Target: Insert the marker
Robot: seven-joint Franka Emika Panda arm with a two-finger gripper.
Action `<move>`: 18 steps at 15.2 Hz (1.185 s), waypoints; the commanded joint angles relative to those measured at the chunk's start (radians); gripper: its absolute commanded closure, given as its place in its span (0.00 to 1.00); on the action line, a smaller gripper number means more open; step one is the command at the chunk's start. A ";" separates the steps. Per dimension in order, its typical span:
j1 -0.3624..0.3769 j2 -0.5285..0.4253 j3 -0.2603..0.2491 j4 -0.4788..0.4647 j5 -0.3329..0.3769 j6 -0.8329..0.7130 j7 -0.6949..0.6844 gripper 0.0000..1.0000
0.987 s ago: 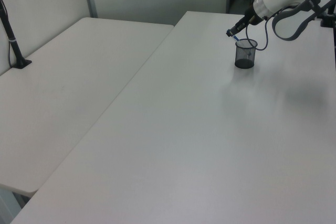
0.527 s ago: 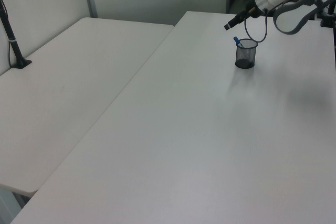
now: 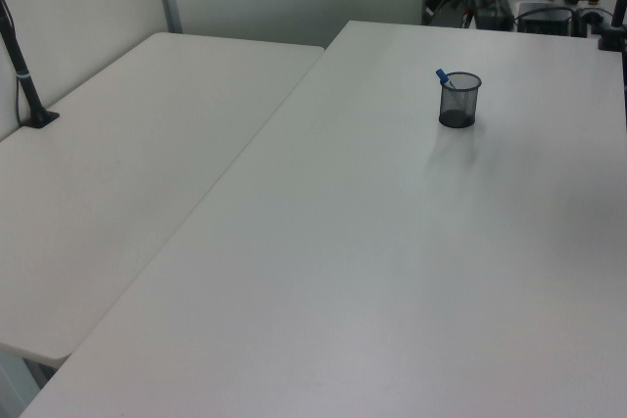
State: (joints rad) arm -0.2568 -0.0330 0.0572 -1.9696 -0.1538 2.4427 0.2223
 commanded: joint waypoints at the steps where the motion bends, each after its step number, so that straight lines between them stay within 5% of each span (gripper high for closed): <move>1: 0.068 0.012 -0.002 0.167 0.014 -0.358 0.072 0.00; 6: 0.152 -0.004 -0.022 0.247 0.085 -0.640 0.065 0.00; 11: 0.189 0.008 -0.045 0.250 0.109 -0.656 0.023 0.00; 15: 0.188 0.005 -0.086 0.261 0.129 -0.645 -0.211 0.00; 18: 0.188 0.007 -0.097 0.281 0.129 -0.649 -0.212 0.00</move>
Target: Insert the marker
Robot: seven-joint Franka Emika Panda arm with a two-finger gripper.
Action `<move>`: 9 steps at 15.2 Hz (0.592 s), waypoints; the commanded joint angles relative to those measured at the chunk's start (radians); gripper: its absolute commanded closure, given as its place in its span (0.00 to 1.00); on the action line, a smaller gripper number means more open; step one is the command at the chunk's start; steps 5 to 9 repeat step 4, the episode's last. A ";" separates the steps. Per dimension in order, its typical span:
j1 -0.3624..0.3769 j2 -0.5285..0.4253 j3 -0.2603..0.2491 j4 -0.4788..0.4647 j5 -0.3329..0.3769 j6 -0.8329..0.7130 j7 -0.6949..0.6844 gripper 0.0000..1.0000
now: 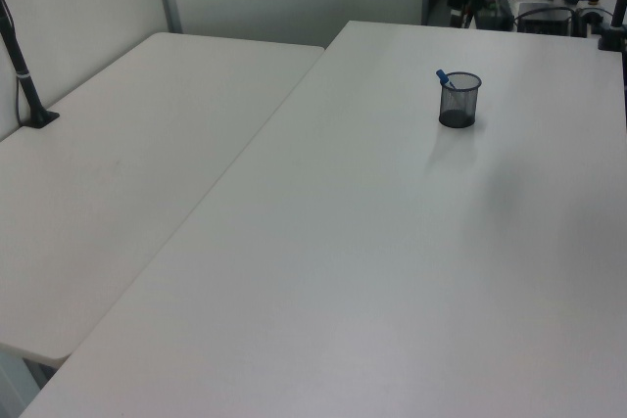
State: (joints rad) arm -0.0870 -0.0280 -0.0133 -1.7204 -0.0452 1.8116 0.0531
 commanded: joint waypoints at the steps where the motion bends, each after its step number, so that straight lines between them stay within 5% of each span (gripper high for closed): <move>1: 0.018 0.000 -0.025 0.033 0.019 -0.020 -0.042 0.00; 9: 0.019 -0.001 -0.014 0.031 0.013 -0.025 -0.035 0.00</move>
